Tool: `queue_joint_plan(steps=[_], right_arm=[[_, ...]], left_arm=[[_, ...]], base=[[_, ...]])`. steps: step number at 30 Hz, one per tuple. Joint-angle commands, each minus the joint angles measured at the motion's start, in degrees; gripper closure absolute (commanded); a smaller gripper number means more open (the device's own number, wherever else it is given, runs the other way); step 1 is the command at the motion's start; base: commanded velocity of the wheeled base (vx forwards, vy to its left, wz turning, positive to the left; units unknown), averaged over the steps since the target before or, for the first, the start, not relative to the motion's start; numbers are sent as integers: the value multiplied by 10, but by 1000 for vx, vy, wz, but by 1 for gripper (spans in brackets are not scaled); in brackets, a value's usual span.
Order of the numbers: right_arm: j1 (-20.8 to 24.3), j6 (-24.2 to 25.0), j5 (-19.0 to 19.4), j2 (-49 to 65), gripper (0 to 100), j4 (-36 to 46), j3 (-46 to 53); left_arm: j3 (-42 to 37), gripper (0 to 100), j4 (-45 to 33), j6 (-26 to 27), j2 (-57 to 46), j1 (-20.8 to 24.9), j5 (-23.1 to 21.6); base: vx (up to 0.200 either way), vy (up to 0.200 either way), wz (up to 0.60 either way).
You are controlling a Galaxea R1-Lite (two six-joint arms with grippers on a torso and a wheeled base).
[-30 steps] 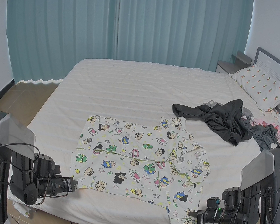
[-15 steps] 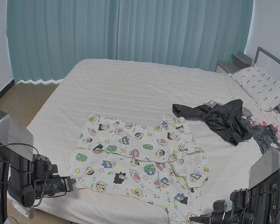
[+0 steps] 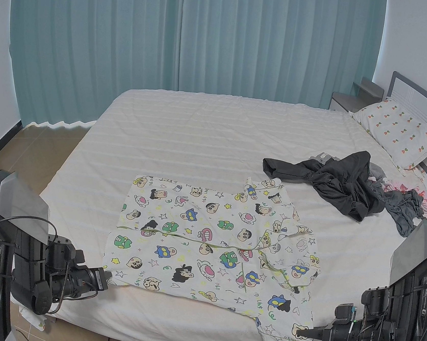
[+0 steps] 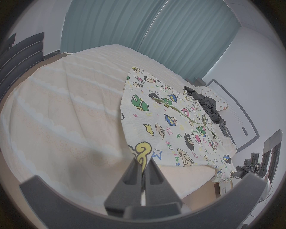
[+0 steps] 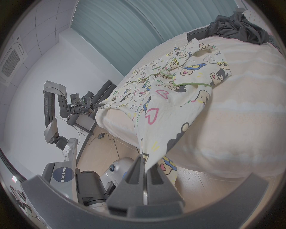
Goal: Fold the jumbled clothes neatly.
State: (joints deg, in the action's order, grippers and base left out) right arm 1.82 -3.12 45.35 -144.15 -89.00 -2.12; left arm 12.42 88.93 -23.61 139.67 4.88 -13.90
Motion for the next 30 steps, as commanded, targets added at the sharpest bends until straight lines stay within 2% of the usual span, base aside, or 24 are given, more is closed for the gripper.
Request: queue_joint_plan(steps=[1, 9, 10, 15, 20, 30], right_arm=[[-1, -1, 4, 10, 100, -5, 9], [-1, -2, 3, 1, 100, -5, 4], [0, -2, 3, 1, 100, -5, 4], [15, -2, -1, 0, 100, -5, 5], [26, -3, -3, -1, 100, -5, 3], [40, -1, -8, 3, 100, -5, 0]], left_arm=[[-2, 100, 8, 0, 5, 0, 0], [-6, 100, 7, 11, 9, 0, -1], [-6, 0, 6, 15, 9, 1, -1], [3, 0, 5, 27, 15, -2, 0], [54, 0, 0, 34, 30, -5, 2], [103, 0, -104, 87, 29, 0, 0]], base=[[0, 0, 0], [0, 0, 0], [0, 0, 0], [0, 0, 0], [0, 0, 0], [0, 0, 0]])
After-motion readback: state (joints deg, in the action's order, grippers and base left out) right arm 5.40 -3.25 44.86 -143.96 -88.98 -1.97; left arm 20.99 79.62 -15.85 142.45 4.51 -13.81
